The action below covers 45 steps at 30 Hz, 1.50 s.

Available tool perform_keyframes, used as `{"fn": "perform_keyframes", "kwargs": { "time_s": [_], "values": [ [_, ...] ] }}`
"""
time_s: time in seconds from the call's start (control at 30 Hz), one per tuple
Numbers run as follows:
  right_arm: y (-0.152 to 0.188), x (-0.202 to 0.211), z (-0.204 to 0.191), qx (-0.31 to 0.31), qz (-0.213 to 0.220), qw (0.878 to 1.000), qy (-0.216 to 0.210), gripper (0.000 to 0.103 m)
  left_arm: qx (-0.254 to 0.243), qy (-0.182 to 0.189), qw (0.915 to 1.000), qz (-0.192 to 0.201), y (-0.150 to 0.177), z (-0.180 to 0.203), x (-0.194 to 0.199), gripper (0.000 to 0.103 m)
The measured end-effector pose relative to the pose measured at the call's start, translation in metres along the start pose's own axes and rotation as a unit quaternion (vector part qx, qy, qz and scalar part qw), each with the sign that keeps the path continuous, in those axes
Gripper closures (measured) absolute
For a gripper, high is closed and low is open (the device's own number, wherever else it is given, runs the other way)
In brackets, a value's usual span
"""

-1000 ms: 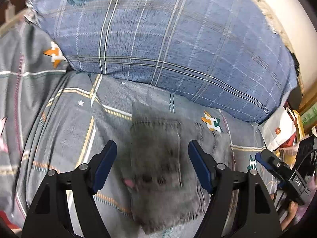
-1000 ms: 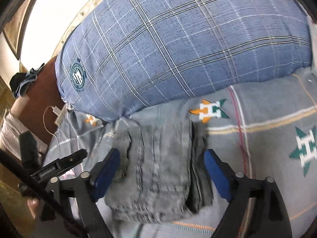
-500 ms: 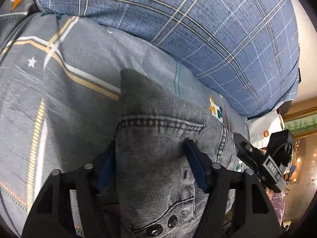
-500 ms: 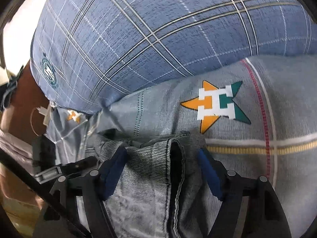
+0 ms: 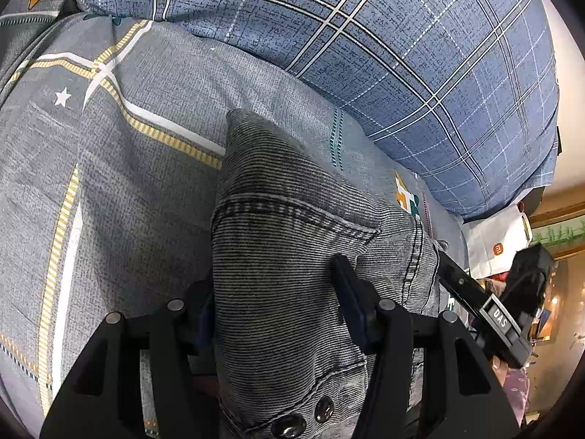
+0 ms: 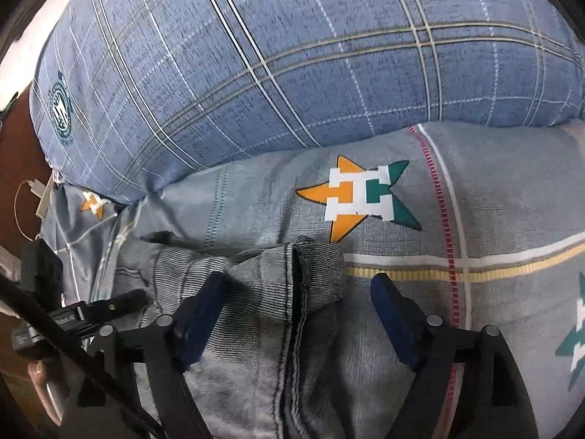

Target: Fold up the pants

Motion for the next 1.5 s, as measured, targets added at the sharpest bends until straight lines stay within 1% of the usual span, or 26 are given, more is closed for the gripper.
{"fn": "perform_keyframes", "kwargs": {
  "time_s": [0.07, 0.1, 0.17, 0.2, 0.27, 0.3, 0.37, 0.47, 0.5, 0.57, 0.67, 0.73, 0.8, 0.9, 0.97, 1.0, 1.07, 1.1, 1.13, 1.17, 1.23, 1.27, 1.3, 1.4, 1.47, 1.5],
  "values": [
    [0.001, -0.005, 0.005, -0.021, -0.006, 0.999, -0.025, 0.024, -0.004, -0.002, 1.0, 0.002, 0.002, 0.001, -0.001, 0.047],
    [0.002, -0.006, 0.007, -0.029, -0.008, 0.999, -0.041, 0.033, -0.007, -0.003, 1.0, 0.003, 0.003, 0.002, -0.001, 0.047],
    [0.002, -0.004, 0.004, -0.029, -0.007, 0.998, -0.052, 0.043, -0.011, -0.005, 0.9999, 0.006, 0.004, 0.004, -0.002, 0.048],
    [0.001, -0.003, 0.0, -0.022, -0.005, 0.999, -0.047, 0.049, -0.011, -0.004, 0.9999, 0.007, 0.005, 0.005, -0.003, 0.05],
    [0.0, 0.003, -0.01, 0.0, 0.002, 1.0, -0.031, 0.059, -0.013, 0.002, 0.9999, 0.011, 0.008, 0.007, -0.001, 0.06],
    [0.0, 0.005, -0.016, 0.011, 0.006, 1.0, -0.022, 0.066, -0.015, 0.005, 0.9998, 0.014, 0.009, 0.009, 0.001, 0.062],
    [-0.001, 0.01, -0.024, 0.028, 0.013, 0.999, -0.009, 0.072, -0.025, 0.005, 0.9995, 0.019, 0.01, 0.014, 0.003, 0.07],
    [0.0, 0.018, -0.032, 0.045, 0.024, 0.999, 0.007, 0.077, -0.027, 0.011, 0.9993, 0.025, 0.009, 0.015, 0.006, 0.074],
    [0.0, 0.022, -0.035, 0.05, 0.031, 0.998, 0.013, 0.078, -0.025, 0.014, 0.9993, 0.025, 0.008, 0.015, 0.007, 0.077],
    [-0.001, 0.029, -0.04, 0.056, 0.041, 0.997, 0.019, 0.079, -0.025, 0.022, 0.9991, 0.027, 0.005, 0.016, 0.009, 0.081],
    [-0.001, 0.04, -0.045, 0.066, 0.057, 0.996, 0.027, 0.08, -0.031, 0.034, 0.9983, 0.035, 0.003, 0.02, 0.016, 0.085],
    [-0.002, 0.046, -0.046, 0.07, 0.066, 0.995, 0.031, 0.08, -0.038, 0.044, 0.9973, 0.046, 0.002, 0.023, 0.021, 0.085],
    [-0.005, 0.053, -0.046, 0.068, 0.079, 0.994, 0.029, 0.08, -0.057, 0.048, 0.9952, 0.063, 0.001, 0.027, 0.03, 0.085],
    [-0.007, 0.054, -0.044, 0.068, 0.083, 0.994, 0.036, 0.08, -0.066, 0.045, 0.9944, 0.069, 0.003, 0.032, 0.03, 0.085],
    [-0.006, 0.049, -0.044, 0.071, 0.075, 0.994, 0.042, 0.079, -0.069, 0.025, 0.9948, 0.071, 0.004, 0.03, 0.025, 0.082],
    [-0.005, 0.046, -0.045, 0.072, 0.071, 0.994, 0.044, 0.078, -0.075, 0.007, 0.9943, 0.075, 0.005, 0.03, 0.022, 0.081],
    [-0.002, 0.04, -0.044, 0.07, 0.06, 0.994, 0.055, 0.072, -0.087, -0.021, 0.9926, 0.082, 0.007, 0.03, 0.018, 0.076],
    [-0.001, 0.039, -0.043, 0.067, 0.059, 0.994, 0.062, 0.072, -0.091, -0.032, 0.9915, 0.087, 0.008, 0.031, 0.017, 0.075],
    [0.0, 0.039, -0.042, 0.066, 0.06, 0.994, 0.066, 0.072, -0.093, -0.037, 0.9909, 0.09, 0.007, 0.031, 0.017, 0.072],
    [0.001, 0.04, -0.042, 0.064, 0.061, 0.994, 0.069, 0.069, -0.094, -0.039, 0.9906, 0.092, 0.007, 0.03, 0.019, 0.069],
    [0.002, 0.044, -0.04, 0.056, 0.066, 0.994, 0.068, 0.059, -0.094, -0.05, 0.989, 0.102, 0.008, 0.03, 0.023, 0.066],
    [0.003, 0.046, -0.04, 0.053, 0.07, 0.994, 0.072, 0.05, -0.094, -0.059, 0.9876, 0.111, 0.008, 0.03, 0.026, 0.066],
    [0.004, 0.049, -0.04, 0.052, 0.074, 0.993, 0.076, 0.047, -0.096, -0.064, 0.9863, 0.117, 0.011, 0.031, 0.029, 0.065],
    [0.006, 0.054, -0.042, 0.054, 0.078, 0.992, 0.084, 0.045, -0.108, -0.078, 0.9822, 0.133, 0.015, 0.034, 0.038, 0.06],
    [0.007, 0.056, -0.044, 0.055, 0.082, 0.991, 0.088, 0.044, -0.117, -0.087, 0.9789, 0.143, 0.021, 0.038, 0.044, 0.05],
    [0.007, 0.057, -0.045, 0.057, 0.083, 0.991, 0.092, 0.043, -0.12, -0.095, 0.9771, 0.148, 0.025, 0.04, 0.047, 0.048]
  ]
}}
Point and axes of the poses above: each gripper's, at about its wrist camera, not at the fingertips, and x roughly against the way its jaws point, z to its right, y to its underside, the point moved 4 cm from there along -x, roughly the way its jaws point, and after that the axes turned 14 degrees about x, right-handed, at the moved point
